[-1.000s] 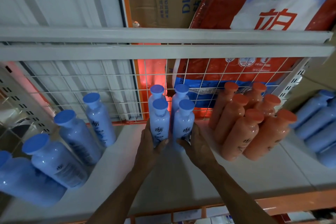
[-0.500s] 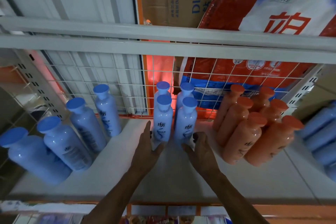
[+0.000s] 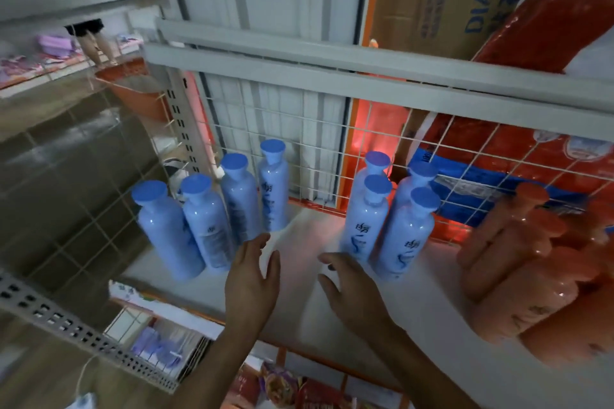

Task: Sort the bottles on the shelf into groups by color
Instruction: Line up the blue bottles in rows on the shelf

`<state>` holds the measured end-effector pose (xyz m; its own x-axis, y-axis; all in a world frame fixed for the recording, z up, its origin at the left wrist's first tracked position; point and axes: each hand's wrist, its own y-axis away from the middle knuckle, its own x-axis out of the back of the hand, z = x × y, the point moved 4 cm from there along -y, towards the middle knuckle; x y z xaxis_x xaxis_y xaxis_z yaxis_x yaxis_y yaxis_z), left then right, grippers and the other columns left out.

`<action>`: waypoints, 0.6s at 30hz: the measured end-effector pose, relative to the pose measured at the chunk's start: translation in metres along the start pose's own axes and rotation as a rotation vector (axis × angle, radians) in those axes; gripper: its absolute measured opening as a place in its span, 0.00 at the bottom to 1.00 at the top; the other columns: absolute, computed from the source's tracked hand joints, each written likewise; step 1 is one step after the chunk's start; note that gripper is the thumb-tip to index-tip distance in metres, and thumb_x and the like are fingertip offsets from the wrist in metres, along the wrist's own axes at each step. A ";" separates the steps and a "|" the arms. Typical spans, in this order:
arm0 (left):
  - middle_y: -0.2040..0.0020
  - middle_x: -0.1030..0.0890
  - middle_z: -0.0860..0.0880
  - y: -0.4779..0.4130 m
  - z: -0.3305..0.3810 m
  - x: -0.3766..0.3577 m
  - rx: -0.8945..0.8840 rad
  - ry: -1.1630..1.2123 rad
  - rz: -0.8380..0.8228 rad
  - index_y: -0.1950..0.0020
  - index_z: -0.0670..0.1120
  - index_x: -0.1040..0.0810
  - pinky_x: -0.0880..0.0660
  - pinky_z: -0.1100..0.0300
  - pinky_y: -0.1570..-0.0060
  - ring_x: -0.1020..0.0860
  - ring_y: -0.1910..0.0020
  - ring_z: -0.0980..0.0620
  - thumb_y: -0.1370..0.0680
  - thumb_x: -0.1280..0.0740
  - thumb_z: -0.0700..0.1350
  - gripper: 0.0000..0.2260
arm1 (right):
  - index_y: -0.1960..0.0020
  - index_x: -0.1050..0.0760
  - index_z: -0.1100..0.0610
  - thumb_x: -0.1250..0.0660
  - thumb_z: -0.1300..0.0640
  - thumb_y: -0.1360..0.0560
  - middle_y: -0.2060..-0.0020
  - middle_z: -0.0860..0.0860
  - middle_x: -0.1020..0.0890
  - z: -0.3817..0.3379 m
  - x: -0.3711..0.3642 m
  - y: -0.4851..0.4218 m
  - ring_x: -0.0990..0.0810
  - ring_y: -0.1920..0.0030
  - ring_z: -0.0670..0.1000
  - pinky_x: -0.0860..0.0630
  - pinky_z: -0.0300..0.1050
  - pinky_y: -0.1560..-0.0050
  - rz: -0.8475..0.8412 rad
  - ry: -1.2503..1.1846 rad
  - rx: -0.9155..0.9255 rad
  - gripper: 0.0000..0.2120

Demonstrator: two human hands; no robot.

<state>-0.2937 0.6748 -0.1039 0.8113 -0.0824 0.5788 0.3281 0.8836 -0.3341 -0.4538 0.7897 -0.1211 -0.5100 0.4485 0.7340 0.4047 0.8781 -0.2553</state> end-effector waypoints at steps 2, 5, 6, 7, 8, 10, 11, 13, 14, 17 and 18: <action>0.46 0.20 0.52 0.001 -0.006 0.019 0.018 -0.014 0.057 0.39 0.48 0.22 0.29 0.61 0.52 0.22 0.47 0.52 0.22 0.32 0.45 0.11 | 0.34 0.28 0.49 0.36 0.51 0.22 0.41 0.45 0.24 -0.014 -0.009 -0.016 0.24 0.43 0.44 0.26 0.39 0.44 -0.018 -0.012 0.039 0.16; 0.50 0.21 0.54 0.004 -0.020 0.045 0.069 -0.029 0.120 0.44 0.50 0.23 0.28 0.59 0.54 0.23 0.50 0.54 0.22 0.32 0.46 0.08 | 0.33 0.30 0.49 0.35 0.52 0.22 0.38 0.46 0.24 -0.031 -0.023 -0.039 0.24 0.41 0.44 0.27 0.38 0.43 -0.041 -0.044 0.047 0.18; 0.51 0.21 0.54 0.005 -0.025 0.052 0.084 -0.030 0.133 0.45 0.50 0.24 0.27 0.58 0.55 0.23 0.51 0.54 0.23 0.31 0.46 0.07 | 0.32 0.31 0.50 0.35 0.52 0.22 0.37 0.46 0.25 -0.036 -0.028 -0.047 0.25 0.41 0.43 0.27 0.38 0.42 -0.047 -0.054 0.043 0.19; 0.51 0.21 0.54 0.005 -0.030 0.058 0.090 -0.035 0.143 0.46 0.50 0.24 0.25 0.56 0.55 0.22 0.51 0.54 0.23 0.31 0.46 0.07 | 0.31 0.32 0.50 0.35 0.52 0.22 0.37 0.46 0.25 -0.040 -0.031 -0.054 0.25 0.41 0.44 0.27 0.40 0.42 -0.053 -0.065 0.034 0.20; 0.51 0.21 0.54 0.005 -0.034 0.063 0.092 -0.042 0.150 0.46 0.50 0.24 0.24 0.55 0.56 0.22 0.51 0.53 0.23 0.31 0.45 0.07 | 0.30 0.33 0.50 0.35 0.52 0.22 0.36 0.46 0.26 -0.043 -0.034 -0.061 0.25 0.41 0.44 0.26 0.41 0.41 -0.057 -0.079 0.018 0.21; 0.51 0.19 0.55 0.004 -0.041 0.070 0.091 -0.056 0.159 0.46 0.49 0.23 0.23 0.55 0.56 0.20 0.51 0.54 0.24 0.30 0.44 0.08 | 0.29 0.35 0.50 0.35 0.52 0.22 0.36 0.47 0.27 -0.049 -0.036 -0.075 0.25 0.42 0.45 0.26 0.43 0.42 -0.041 -0.107 -0.016 0.22; 0.52 0.18 0.56 0.003 -0.042 0.073 0.097 -0.055 0.161 0.46 0.49 0.23 0.22 0.55 0.55 0.20 0.51 0.54 0.24 0.30 0.44 0.07 | 0.29 0.35 0.49 0.34 0.53 0.22 0.36 0.47 0.27 -0.051 -0.035 -0.080 0.25 0.42 0.46 0.26 0.44 0.42 -0.025 -0.120 -0.029 0.23; 0.53 0.19 0.57 0.000 -0.043 0.075 0.091 -0.042 0.160 0.47 0.51 0.22 0.22 0.55 0.55 0.19 0.52 0.55 0.24 0.30 0.44 0.06 | 0.29 0.35 0.49 0.33 0.54 0.22 0.36 0.46 0.27 -0.053 -0.034 -0.090 0.25 0.41 0.48 0.26 0.46 0.41 0.002 -0.134 -0.032 0.24; 0.53 0.19 0.58 -0.002 -0.041 0.075 0.078 -0.042 0.155 0.48 0.51 0.23 0.23 0.55 0.55 0.20 0.52 0.55 0.23 0.30 0.46 0.06 | 0.29 0.35 0.49 0.33 0.53 0.23 0.35 0.46 0.28 -0.053 -0.034 -0.094 0.25 0.40 0.49 0.26 0.48 0.40 0.009 -0.131 -0.025 0.24; 0.50 0.23 0.56 -0.011 -0.040 0.073 0.084 -0.031 0.143 0.47 0.53 0.28 0.25 0.56 0.58 0.22 0.52 0.54 0.24 0.30 0.50 0.10 | 0.28 0.36 0.48 0.33 0.50 0.23 0.33 0.45 0.29 -0.051 -0.037 -0.103 0.26 0.39 0.48 0.26 0.49 0.39 0.008 -0.125 -0.023 0.25; 0.49 0.24 0.56 -0.012 -0.041 0.072 0.091 -0.010 0.147 0.46 0.54 0.30 0.26 0.56 0.59 0.22 0.52 0.53 0.25 0.29 0.50 0.12 | 0.28 0.36 0.48 0.33 0.49 0.23 0.33 0.45 0.29 -0.050 -0.037 -0.104 0.27 0.39 0.48 0.26 0.49 0.39 0.012 -0.119 -0.031 0.25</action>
<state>-0.2192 0.6394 -0.0882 0.8421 0.0551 0.5365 0.1608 0.9238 -0.3474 -0.4386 0.6734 -0.0904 -0.5907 0.4771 0.6507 0.4333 0.8679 -0.2430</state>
